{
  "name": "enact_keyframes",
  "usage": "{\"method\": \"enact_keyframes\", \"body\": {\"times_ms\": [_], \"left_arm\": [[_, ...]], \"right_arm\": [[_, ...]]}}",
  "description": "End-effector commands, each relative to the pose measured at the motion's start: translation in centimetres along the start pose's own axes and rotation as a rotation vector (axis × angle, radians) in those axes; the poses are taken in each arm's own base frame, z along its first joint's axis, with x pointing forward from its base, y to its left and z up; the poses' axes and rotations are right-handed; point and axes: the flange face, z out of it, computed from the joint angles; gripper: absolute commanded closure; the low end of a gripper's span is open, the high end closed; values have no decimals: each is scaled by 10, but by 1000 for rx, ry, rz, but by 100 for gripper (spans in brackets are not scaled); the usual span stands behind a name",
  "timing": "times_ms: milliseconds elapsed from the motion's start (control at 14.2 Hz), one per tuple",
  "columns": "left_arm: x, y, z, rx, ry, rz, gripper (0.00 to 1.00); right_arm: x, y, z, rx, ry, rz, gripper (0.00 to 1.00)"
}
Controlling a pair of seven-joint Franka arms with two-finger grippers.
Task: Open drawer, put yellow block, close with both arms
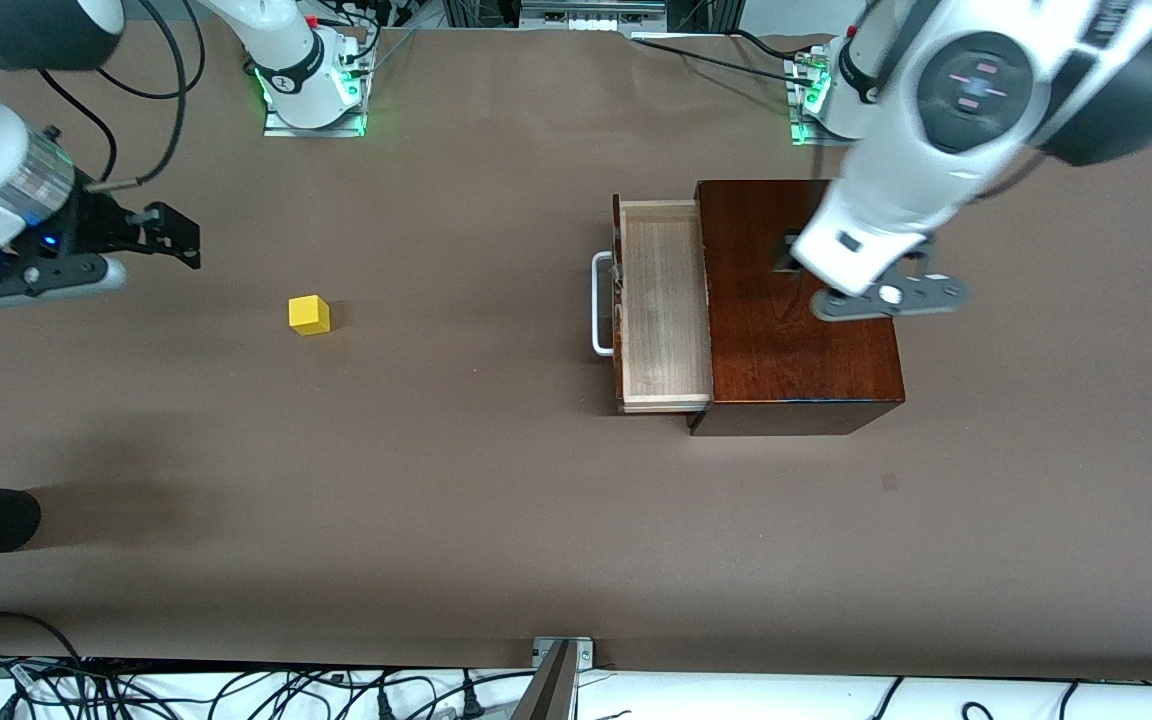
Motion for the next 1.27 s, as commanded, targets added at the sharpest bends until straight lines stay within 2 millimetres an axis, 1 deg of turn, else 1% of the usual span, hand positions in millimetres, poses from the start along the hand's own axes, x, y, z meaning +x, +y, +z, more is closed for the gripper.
{"method": "enact_keyframes", "body": {"times_ms": [0, 70, 141, 211, 282, 352, 423, 563, 634, 704, 845, 915, 986, 1197], "left_arm": [[4, -62, -23, -14, -11, 75, 0], [8, -91, -23, -27, -25, 83, 0], [13, -115, -20, -55, -38, 99, 0], [11, -125, -21, -67, -37, 140, 0], [10, -145, -21, -62, -31, 148, 0], [8, -166, -16, -56, -31, 133, 0], [5, -176, -13, -57, 1, 114, 0], [-2, -202, -6, -42, 92, 53, 0], [-4, -207, -1, -38, 155, 39, 0], [-15, -211, -1, -33, 215, 28, 0], [-52, -200, 0, -18, 256, 43, 0], [-58, -195, 2, -31, 252, 49, 0], [-60, -192, -1, -64, 256, 51, 0], [-55, -196, -1, -71, 256, 47, 0]], "right_arm": [[6, -2, 42, -4, -19, 17, 0], [7, -4, 64, -1, -12, 17, 0], [6, -5, 84, 3, -8, 19, 0], [4, -5, 100, 5, -3, 19, 0], [2, -6, 117, 5, -3, 20, 0], [0, -6, 136, 7, -3, 21, 0], [-3, -8, 155, 20, 8, 28, 0], [-14, -10, 200, 34, 15, 39, 0], [-19, -10, 221, 33, 33, 43, 0], [-23, -10, 240, 33, 44, 48, 0], [-28, -11, 272, 48, 37, 70, 0], [-30, -11, 283, 54, 27, 79, 0], [-33, -11, 293, 59, 18, 88, 0], [-44, -11, 319, 54, 50, 98, 0]]}}
